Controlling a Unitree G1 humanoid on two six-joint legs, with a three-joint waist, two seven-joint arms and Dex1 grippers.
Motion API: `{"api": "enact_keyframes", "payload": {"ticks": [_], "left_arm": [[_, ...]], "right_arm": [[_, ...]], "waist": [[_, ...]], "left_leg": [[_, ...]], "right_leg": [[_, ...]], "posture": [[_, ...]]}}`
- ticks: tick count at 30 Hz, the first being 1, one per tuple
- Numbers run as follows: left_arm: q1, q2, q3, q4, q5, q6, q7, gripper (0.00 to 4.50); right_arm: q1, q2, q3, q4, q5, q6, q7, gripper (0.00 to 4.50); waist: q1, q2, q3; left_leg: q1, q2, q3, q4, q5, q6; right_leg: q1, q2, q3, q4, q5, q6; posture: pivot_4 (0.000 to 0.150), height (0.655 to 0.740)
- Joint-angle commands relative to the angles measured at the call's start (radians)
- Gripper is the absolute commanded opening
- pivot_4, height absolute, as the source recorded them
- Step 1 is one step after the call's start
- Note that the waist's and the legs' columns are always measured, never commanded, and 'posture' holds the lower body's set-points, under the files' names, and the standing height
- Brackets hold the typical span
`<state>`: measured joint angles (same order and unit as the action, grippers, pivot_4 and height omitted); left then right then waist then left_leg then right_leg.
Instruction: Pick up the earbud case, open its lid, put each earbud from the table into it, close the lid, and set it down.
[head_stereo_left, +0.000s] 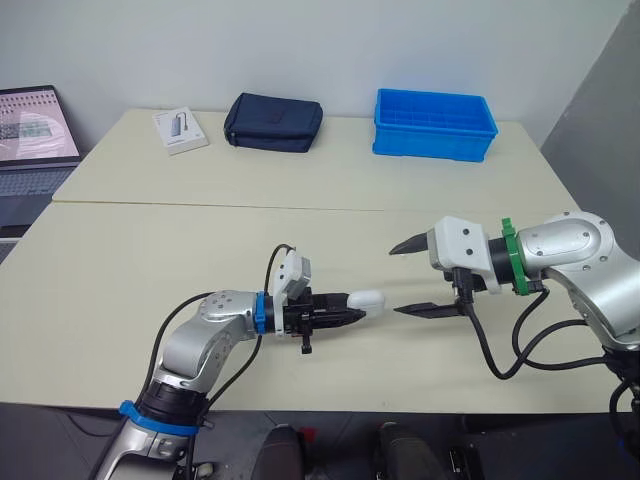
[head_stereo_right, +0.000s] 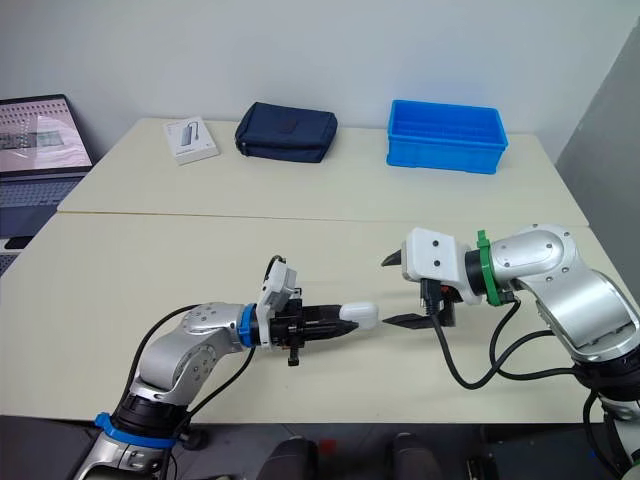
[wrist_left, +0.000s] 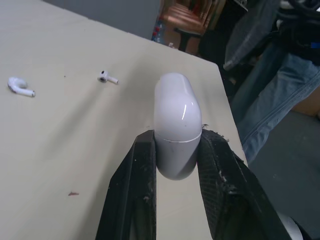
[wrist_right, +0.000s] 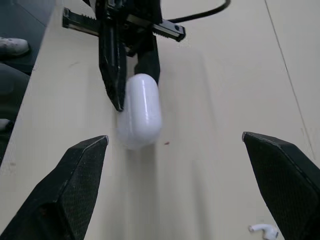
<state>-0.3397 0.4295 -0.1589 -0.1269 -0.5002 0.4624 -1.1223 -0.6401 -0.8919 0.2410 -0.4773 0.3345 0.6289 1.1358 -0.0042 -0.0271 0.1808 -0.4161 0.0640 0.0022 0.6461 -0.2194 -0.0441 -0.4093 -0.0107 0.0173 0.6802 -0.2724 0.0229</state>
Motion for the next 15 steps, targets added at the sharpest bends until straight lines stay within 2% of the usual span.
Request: {"api": "enact_keyframes", "payload": {"ticks": [1,15], "left_arm": [[-0.019,-0.014,-0.008,-0.007,0.015,-0.061,-0.006,0.78],[-0.009,0.012,-0.055,-0.027,0.054,-0.115,-0.042,0.78]], "right_arm": [[0.004,0.023,0.002,-0.015,-0.022,0.007,-0.043,4.5],[-0.041,0.102,0.054,0.063,-0.081,0.046,-0.083,4.5]], "waist": [[0.0,0.0,0.0],[-0.001,0.0,0.0]], "left_leg": [[0.0,0.0,0.0,0.0,0.0,0.0],[0.001,0.001,0.0,-0.001,0.0,0.0]], "right_leg": [[0.0,0.0,0.0,0.0,0.0,0.0],[0.0,0.001,0.0,0.0,0.0,0.0]], "posture": [[0.15,0.7357],[0.15,0.7357]]}}
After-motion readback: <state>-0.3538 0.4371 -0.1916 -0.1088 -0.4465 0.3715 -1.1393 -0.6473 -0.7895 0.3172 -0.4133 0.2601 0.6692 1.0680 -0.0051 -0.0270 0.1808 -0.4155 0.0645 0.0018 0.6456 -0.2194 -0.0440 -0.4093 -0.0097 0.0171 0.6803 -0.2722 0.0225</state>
